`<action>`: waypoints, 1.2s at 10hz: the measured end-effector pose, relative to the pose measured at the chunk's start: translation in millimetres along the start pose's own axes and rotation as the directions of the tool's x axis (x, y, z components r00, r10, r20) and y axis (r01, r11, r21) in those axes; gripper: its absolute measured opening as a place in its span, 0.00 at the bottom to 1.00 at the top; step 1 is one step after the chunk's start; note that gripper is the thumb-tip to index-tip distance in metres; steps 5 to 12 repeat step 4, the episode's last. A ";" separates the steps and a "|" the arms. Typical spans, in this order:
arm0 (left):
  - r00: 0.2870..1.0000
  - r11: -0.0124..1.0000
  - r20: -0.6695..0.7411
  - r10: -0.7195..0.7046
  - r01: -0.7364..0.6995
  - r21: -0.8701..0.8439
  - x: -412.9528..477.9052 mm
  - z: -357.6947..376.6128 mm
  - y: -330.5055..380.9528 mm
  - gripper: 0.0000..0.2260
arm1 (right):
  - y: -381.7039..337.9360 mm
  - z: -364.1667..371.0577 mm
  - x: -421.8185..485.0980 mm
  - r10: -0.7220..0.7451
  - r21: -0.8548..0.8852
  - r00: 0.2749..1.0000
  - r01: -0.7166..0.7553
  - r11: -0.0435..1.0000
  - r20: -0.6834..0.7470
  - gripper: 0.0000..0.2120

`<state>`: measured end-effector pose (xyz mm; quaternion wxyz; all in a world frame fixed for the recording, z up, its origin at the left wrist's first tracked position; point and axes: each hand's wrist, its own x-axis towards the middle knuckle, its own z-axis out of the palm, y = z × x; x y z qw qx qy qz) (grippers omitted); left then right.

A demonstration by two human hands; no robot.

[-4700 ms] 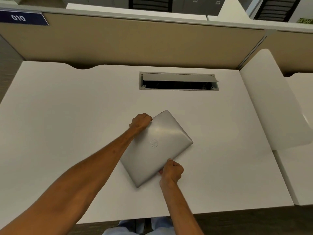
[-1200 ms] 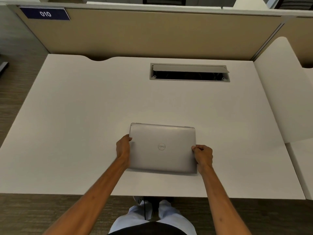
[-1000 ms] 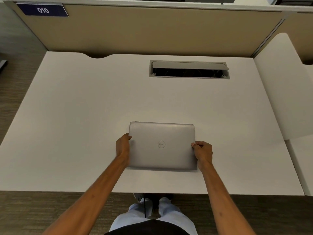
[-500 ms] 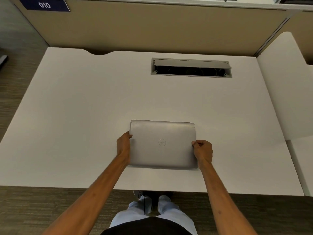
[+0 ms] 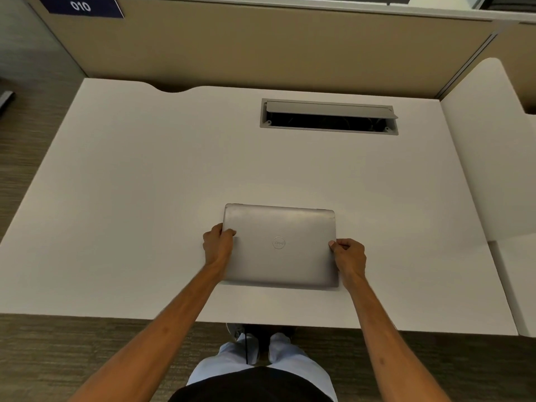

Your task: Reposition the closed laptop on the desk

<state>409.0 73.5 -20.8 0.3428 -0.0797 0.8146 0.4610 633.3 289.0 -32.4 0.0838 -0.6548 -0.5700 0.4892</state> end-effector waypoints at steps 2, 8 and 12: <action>0.953 0.856 0.058 0.297 -0.293 0.426 -14.2 8.2 -12.0 0.36 | -10.8 13.6 -16.0 -0.262 -0.401 0.963 0.214 0.891 -0.067 0.20; 0.763 0.489 0.264 0.590 -0.597 0.636 -17.1 20.5 -20.3 0.34 | -29.2 38.8 -31.3 -0.619 -0.642 0.776 0.537 0.547 0.122 0.27; 0.763 0.489 0.264 0.590 -0.597 0.636 -17.1 20.5 -20.3 0.34 | -29.2 38.8 -31.3 -0.619 -0.642 0.776 0.537 0.547 0.122 0.27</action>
